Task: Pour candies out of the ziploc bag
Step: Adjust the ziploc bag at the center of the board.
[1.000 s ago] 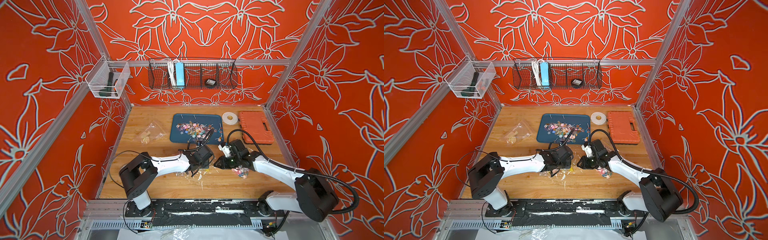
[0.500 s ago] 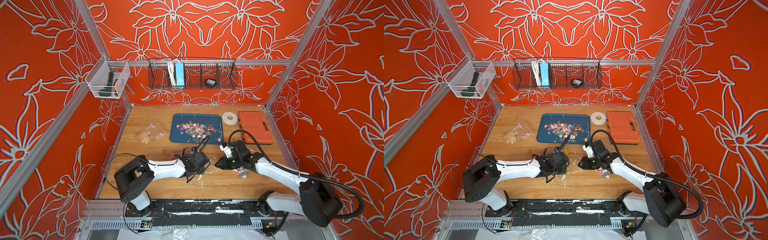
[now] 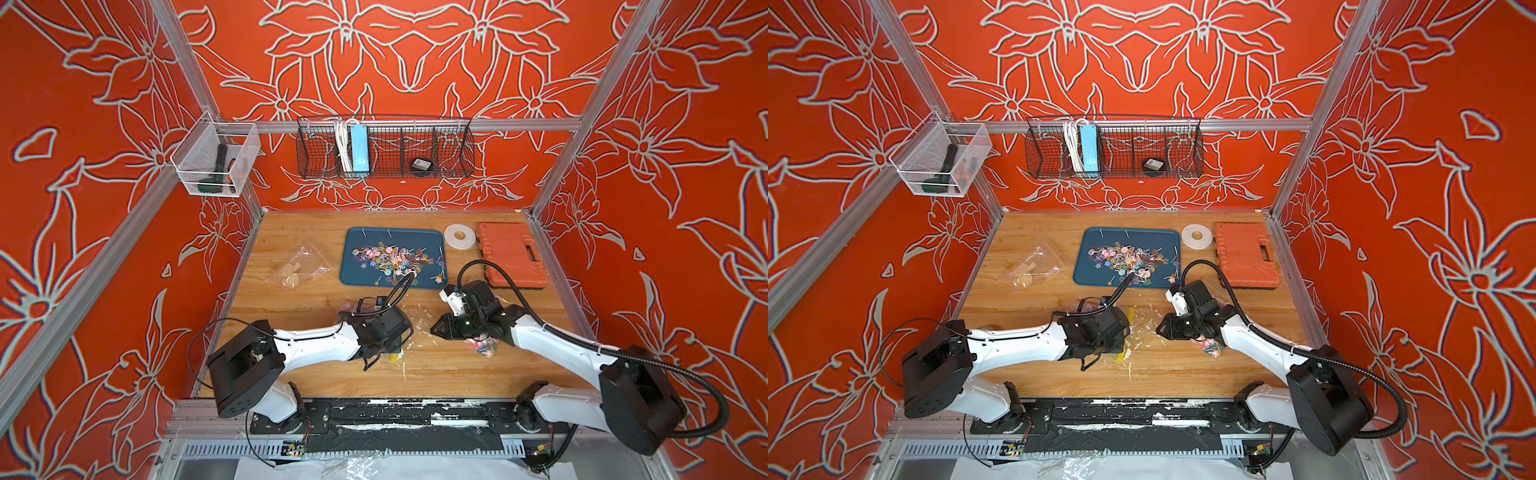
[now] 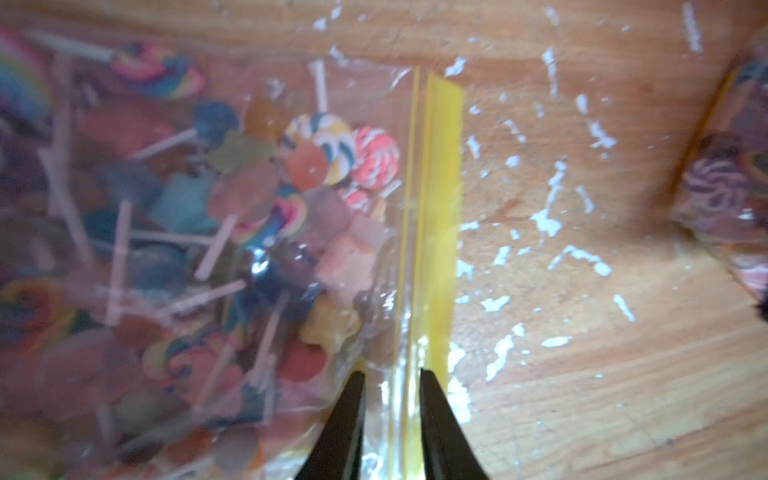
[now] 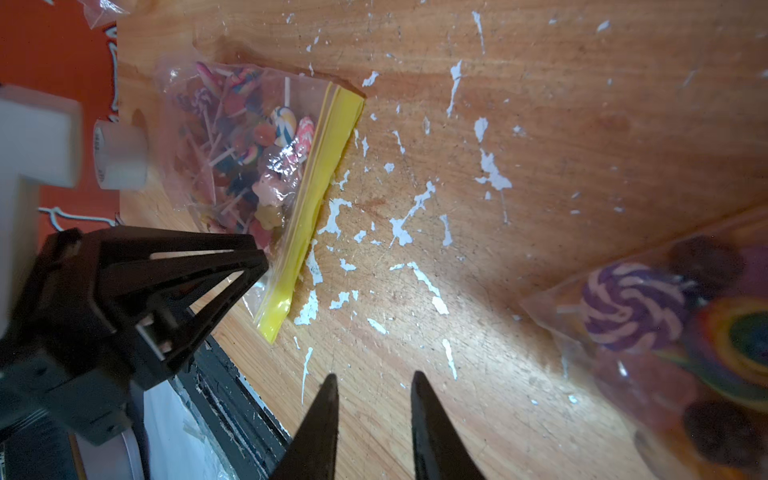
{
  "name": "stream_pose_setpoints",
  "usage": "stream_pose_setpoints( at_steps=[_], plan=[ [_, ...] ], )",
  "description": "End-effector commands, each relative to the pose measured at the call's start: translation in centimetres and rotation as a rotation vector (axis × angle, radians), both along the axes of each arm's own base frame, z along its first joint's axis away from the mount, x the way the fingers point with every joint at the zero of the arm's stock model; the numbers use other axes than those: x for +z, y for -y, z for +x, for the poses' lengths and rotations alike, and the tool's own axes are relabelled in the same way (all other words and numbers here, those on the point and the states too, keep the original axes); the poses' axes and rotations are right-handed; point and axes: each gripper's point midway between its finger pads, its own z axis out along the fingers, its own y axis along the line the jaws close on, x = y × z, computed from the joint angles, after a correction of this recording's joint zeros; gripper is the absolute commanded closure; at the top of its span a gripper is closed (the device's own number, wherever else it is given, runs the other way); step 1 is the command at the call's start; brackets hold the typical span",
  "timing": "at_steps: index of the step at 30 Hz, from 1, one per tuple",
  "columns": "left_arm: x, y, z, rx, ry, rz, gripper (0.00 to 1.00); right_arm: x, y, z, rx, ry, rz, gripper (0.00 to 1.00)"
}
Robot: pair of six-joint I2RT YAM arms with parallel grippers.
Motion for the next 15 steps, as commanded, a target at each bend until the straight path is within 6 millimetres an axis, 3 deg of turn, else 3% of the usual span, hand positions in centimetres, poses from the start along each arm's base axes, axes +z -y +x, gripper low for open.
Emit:
stream_pose_setpoints(
  at_steps=[1,6,10,15],
  plan=[
    [0.5,0.9,0.8,-0.055,0.045,0.057,0.74,-0.5,0.8,-0.8,-0.011,-0.019,-0.031,0.69],
    [-0.8,1.5,1.2,-0.072,0.048,0.117,0.76,-0.3,1.3,-0.9,-0.026,-0.013,-0.048,0.69],
    [-2.0,0.3,1.5,-0.031,0.049,0.241,0.76,-0.1,1.4,-1.1,-0.028,-0.009,-0.049,0.69],
    [-2.0,0.1,1.7,-0.021,0.071,0.333,0.76,0.2,1.6,-1.2,-0.029,-0.002,-0.048,0.69]
  ],
)
